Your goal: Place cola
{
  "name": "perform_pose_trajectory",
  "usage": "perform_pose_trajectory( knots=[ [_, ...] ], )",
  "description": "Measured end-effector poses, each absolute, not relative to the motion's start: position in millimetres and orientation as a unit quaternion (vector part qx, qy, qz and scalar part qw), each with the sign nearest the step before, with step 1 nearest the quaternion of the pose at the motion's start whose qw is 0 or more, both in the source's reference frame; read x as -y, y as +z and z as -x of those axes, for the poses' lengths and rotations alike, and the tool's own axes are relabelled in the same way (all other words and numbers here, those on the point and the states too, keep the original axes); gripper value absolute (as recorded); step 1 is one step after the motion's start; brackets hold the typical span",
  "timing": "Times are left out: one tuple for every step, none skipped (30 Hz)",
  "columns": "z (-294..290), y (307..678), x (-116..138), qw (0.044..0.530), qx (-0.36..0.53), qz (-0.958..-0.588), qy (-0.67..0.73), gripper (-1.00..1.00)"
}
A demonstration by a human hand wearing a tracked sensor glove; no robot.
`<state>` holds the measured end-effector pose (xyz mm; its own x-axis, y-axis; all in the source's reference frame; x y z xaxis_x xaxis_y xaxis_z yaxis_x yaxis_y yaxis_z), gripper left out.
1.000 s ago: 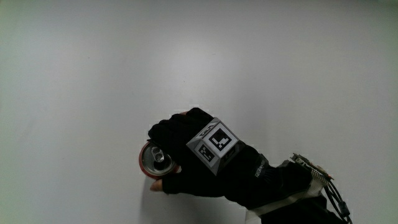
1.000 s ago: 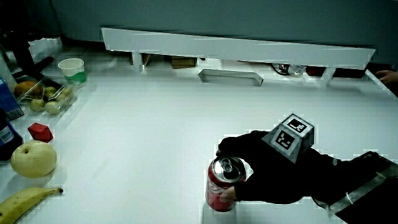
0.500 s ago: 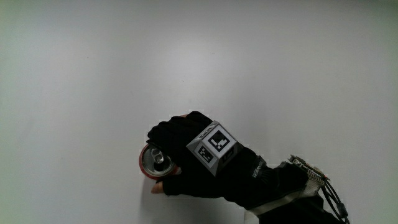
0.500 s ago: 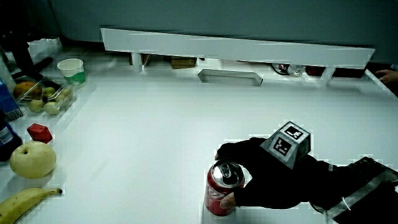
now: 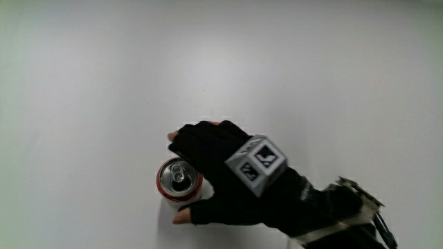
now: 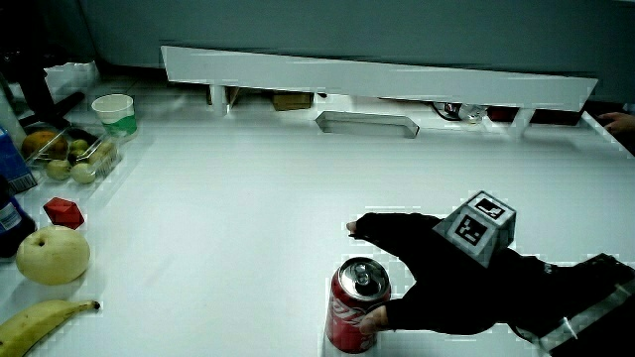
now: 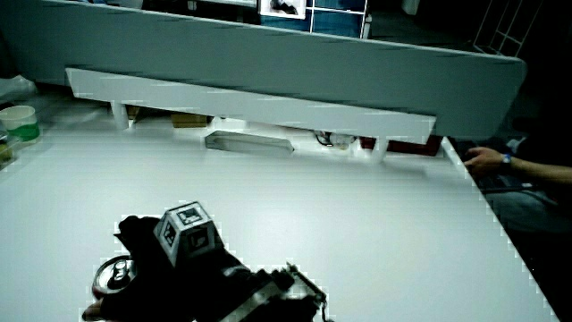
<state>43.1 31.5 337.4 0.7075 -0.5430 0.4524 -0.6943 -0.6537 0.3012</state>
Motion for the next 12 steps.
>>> perform_pose_trajectory(
  knots=[
    [-49.3, 338.3, -32.9, 0.222, 0.343, -0.898, 0.164, -1.0],
    [-55.5, 339.1, -34.2, 0.213, 0.341, -0.901, 0.165, -1.0],
    [-61.7, 340.0, -35.5, 0.204, 0.339, -0.903, 0.166, -1.0],
    [-67.9, 340.9, -36.9, 0.195, 0.336, -0.906, 0.167, -1.0],
    [-74.1, 341.8, -38.2, 0.186, 0.334, -0.909, 0.167, -1.0],
    [-80.3, 342.7, -39.5, 0.177, 0.331, -0.911, 0.168, -1.0],
    [-86.4, 343.6, -40.8, 0.168, 0.329, -0.914, 0.169, -1.0],
    [-92.6, 344.5, -42.2, 0.159, 0.326, -0.916, 0.17, -1.0],
    [-99.6, 346.5, -44.7, 0.152, 0.324, -0.92, 0.159, -1.0],
    [-106.6, 348.6, -47.3, 0.146, 0.322, -0.923, 0.149, -1.0],
    [-111.5, 342.7, -48.9, 0.168, 0.314, -0.922, 0.149, -1.0],
    [-116.1, 338.7, -50.9, 0.159, 0.311, -0.922, 0.166, -1.0]
  ],
)
